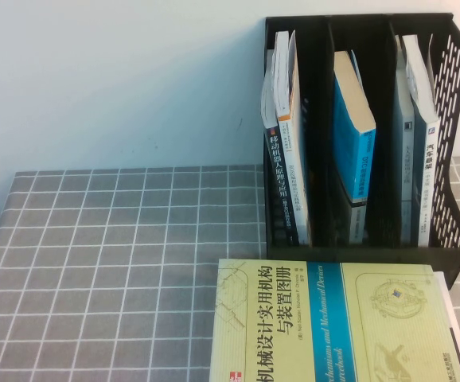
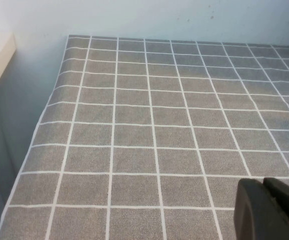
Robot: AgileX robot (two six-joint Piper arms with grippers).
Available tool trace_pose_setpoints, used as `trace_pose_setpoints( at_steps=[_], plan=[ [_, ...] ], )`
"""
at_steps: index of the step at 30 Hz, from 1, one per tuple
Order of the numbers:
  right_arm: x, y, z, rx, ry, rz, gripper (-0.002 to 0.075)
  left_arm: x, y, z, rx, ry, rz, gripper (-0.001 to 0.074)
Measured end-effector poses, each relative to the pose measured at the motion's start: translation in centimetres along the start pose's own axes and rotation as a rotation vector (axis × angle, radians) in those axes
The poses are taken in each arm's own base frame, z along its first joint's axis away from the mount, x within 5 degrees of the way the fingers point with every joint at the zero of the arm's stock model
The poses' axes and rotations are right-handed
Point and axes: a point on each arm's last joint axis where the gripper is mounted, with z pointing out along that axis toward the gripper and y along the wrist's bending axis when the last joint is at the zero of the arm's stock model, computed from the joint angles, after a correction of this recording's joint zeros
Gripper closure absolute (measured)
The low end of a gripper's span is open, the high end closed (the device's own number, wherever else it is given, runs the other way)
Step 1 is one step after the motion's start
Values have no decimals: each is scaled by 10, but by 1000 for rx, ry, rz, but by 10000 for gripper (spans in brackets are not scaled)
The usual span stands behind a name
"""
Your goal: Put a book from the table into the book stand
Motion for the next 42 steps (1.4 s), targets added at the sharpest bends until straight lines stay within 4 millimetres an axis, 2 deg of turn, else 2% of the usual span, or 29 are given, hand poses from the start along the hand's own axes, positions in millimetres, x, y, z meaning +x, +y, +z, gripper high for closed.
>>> trace_pose_setpoints(
  at_steps=[32, 36, 42],
  plan=[
    [-1, 0, 0, 4, -15, -7, 729, -1, 0, 0, 0, -15, 8, 736],
    [-10, -1, 0, 14, -130, -3, 729, -8, 0, 0, 2, -94, 12, 737],
    [-42, -5, -10, 39, -498, 64, 729, -36, -1, -7, 14, -414, 12, 737]
  ],
)
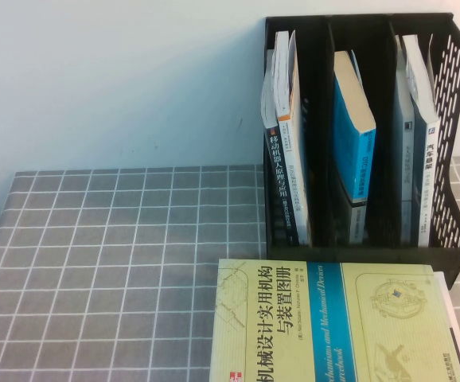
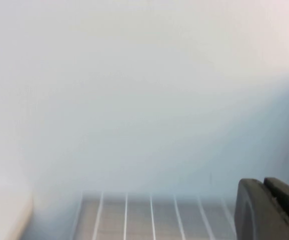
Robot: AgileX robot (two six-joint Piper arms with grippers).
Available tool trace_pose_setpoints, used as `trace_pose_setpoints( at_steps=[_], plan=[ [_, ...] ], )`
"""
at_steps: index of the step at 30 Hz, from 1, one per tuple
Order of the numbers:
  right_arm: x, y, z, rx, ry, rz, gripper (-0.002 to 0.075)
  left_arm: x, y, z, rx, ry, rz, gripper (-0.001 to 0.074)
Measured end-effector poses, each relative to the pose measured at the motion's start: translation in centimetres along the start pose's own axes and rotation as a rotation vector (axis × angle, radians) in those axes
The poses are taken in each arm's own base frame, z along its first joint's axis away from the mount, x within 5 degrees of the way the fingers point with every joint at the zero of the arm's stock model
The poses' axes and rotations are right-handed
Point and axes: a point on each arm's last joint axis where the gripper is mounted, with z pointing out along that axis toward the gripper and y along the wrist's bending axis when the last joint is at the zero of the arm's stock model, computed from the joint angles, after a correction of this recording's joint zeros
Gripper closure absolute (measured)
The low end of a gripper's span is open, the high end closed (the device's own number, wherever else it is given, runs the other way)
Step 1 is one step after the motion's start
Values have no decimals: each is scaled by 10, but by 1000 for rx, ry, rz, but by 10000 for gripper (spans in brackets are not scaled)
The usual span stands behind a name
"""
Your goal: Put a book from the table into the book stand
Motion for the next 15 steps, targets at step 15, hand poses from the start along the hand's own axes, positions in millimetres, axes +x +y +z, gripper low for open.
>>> trace_pose_setpoints(
  at_steps=[15],
  plan=[
    [-59, -8, -22, 34, -717, 169, 729, -23, -1, -3, 5, -253, 8, 737]
  ],
)
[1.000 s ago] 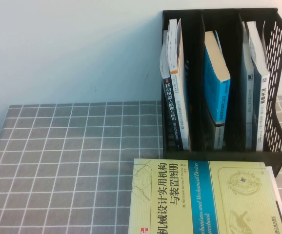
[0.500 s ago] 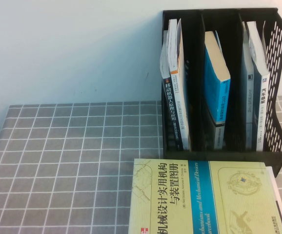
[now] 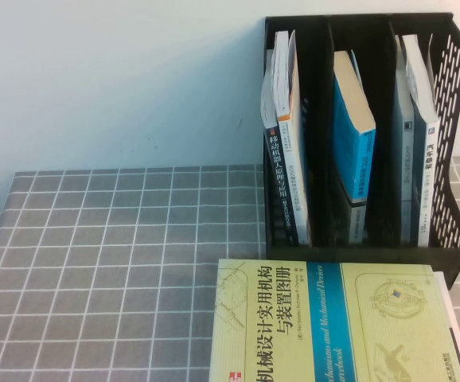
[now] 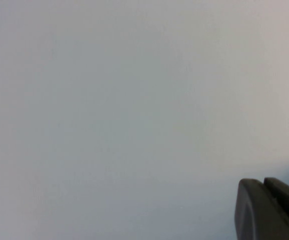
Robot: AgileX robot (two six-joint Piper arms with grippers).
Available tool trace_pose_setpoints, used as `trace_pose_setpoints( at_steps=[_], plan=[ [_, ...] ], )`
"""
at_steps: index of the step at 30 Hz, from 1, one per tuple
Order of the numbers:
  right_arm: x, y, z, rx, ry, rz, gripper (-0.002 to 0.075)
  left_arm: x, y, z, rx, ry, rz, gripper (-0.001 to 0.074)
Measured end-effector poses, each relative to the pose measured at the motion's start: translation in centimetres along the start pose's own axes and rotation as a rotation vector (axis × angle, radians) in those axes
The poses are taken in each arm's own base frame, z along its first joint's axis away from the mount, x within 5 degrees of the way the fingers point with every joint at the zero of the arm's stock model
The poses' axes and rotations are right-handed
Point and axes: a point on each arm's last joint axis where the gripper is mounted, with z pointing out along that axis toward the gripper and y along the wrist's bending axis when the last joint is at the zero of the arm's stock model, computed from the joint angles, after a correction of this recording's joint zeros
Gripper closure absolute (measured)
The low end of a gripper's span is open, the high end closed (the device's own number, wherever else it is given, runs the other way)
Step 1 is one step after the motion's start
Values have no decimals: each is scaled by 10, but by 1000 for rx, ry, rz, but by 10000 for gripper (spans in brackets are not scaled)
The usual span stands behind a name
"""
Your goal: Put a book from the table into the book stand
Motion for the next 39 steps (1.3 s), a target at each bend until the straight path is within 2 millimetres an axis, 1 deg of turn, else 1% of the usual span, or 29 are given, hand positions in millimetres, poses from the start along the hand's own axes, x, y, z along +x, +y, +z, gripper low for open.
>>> trace_pose_setpoints(
  at_steps=[4, 7, 9, 12, 14, 16, 17, 20, 22, 24, 27, 29, 31, 33, 36, 39],
  plan=[
    [-2, 0, 0, 0, -18, 55, 729, 0, 0, 0, 0, -2, 12, 737],
    [-1, -3, 0, 33, -10, 106, 729, -2, -1, 1, 2, 25, 50, 737],
    [1, -8, 0, 84, 10, 161, 729, -12, -2, 3, 7, 38, 88, 737],
    [7, -17, -2, 197, 56, 266, 729, -38, -6, 6, 19, 49, 160, 737],
    [14, -20, -3, 241, 131, 280, 729, -52, -9, 10, 27, 73, 189, 737],
    [22, -17, -1, 238, 279, 261, 729, -64, -11, 17, 34, 131, 179, 737],
    [25, -14, 0, 215, 366, 241, 729, -68, -12, 20, 35, 165, 162, 737],
    [21, -2, 8, 96, 562, 109, 729, -74, -15, 39, 22, 332, 25, 738],
    [19, 4, 15, 22, 679, 50, 729, -71, -16, 55, -11, 463, -101, 738],
    [17, 9, 22, -29, 780, 33, 729, -64, -16, 70, -50, 565, -204, 738],
    [24, 16, 32, -93, 984, 44, 729, -48, -18, 91, -89, 659, -350, 738],
    [33, 19, 39, -119, 1118, 59, 729, -34, -20, 102, -124, 721, -505, 738],
    [48, 21, 46, -138, 1279, 80, 729, -24, -23, 110, -142, 774, -611, 738],
    [66, 22, 53, -151, 1440, 104, 729, -13, -27, 115, -124, 842, -640, 738],
    [92, 24, 63, -172, 1652, 133, 729, 3, -36, 119, -58, 977, -690, 738],
    [118, 23, 72, -211, 1800, 130, 729, 18, -47, 120, 56, 1122, -716, 738]
  ],
)
